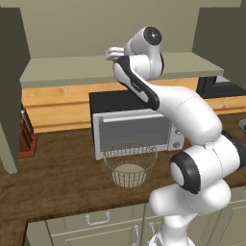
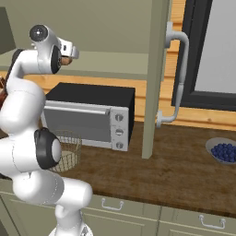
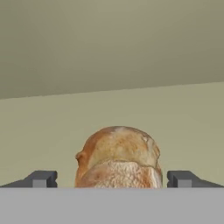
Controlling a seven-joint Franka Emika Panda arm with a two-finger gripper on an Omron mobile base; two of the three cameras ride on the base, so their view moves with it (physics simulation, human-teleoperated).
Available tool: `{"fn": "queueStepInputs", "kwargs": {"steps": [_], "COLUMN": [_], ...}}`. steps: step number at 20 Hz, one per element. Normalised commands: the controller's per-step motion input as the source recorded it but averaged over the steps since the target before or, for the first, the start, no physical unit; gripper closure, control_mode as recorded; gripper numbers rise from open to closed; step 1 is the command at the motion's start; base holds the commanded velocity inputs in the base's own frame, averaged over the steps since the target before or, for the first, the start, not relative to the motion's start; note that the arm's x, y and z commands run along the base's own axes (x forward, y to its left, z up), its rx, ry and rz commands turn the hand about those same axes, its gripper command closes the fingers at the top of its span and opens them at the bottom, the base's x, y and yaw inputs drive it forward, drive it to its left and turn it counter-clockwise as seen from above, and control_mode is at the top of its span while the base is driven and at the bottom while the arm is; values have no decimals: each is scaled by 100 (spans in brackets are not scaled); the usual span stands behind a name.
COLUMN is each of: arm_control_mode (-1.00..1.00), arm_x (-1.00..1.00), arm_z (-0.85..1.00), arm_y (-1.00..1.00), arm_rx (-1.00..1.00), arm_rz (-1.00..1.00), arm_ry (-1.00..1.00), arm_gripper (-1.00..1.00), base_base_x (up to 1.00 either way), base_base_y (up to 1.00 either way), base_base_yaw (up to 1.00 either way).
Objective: Open the cabinet, pick up the bread from the cabinet and place it in the basket. Then move the basket to the dining counter.
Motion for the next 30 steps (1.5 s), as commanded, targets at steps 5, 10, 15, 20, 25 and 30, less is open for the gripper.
{"fn": "queueStepInputs", "kwargs": {"steps": [5, 10, 15, 20, 25, 30], "arm_control_mode": [-100, -100, -100, -100, -100, -100], "arm_x": [18, 27, 0, 7, 29, 3], "arm_z": [-18, -1, -13, -25, -5, -2], "arm_y": [7, 0, 0, 0, 0, 0], "arm_rx": [-4, -7, -6, -2, 0, 0], "arm_rz": [1, 0, 0, 0, 0, 0], "arm_ry": [0, 0, 3, 0, 0, 0], "arm_gripper": [-100, -100, -100, -100, -100, 100], "base_base_x": [0, 0, 0, 0, 0, 0], "base_base_y": [0, 0, 0, 0, 0, 0], "base_base_yaw": [0, 0, 0, 0, 0, 0]}}
